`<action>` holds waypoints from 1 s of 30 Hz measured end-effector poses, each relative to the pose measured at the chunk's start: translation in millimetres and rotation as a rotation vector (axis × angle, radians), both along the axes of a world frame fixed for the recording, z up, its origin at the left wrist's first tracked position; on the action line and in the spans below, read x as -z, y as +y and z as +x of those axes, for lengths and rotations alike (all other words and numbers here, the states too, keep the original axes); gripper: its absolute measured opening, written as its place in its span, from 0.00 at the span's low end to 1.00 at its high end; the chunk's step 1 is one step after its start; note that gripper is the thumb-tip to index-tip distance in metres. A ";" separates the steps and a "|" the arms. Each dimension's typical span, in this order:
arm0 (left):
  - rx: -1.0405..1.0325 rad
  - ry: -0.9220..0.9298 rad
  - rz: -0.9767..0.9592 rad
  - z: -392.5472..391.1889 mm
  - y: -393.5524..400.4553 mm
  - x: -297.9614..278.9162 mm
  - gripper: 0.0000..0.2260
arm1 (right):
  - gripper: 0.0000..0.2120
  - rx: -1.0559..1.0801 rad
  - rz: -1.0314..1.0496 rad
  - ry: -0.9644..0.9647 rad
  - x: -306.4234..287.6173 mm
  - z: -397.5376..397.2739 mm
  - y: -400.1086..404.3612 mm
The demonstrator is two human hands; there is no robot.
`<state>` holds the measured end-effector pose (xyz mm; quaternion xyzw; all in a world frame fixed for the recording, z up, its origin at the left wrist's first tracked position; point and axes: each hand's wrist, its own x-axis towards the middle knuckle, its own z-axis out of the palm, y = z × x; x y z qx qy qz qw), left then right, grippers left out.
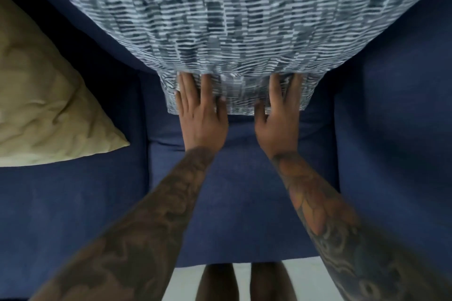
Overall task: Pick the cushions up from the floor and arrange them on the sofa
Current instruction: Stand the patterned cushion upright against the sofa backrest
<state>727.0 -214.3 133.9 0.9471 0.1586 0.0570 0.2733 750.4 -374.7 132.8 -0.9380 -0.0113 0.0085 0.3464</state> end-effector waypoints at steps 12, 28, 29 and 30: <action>0.103 0.101 -0.017 -83.4 -17.7 6.5 0.31 | 0.32 -0.053 0.003 0.083 2.1 -67.3 -19.8; 0.083 0.277 -0.009 -17.0 -14.1 -11.4 0.23 | 0.28 -0.103 -0.113 0.234 -3.6 -8.0 -6.3; 0.087 0.310 -0.025 -22.0 -13.7 -9.5 0.24 | 0.28 -0.105 -0.116 0.276 -2.6 -12.2 -8.6; 0.095 0.335 -0.032 -27.5 -12.5 -16.5 0.25 | 0.29 -0.099 -0.103 0.307 -11.8 -17.3 -10.0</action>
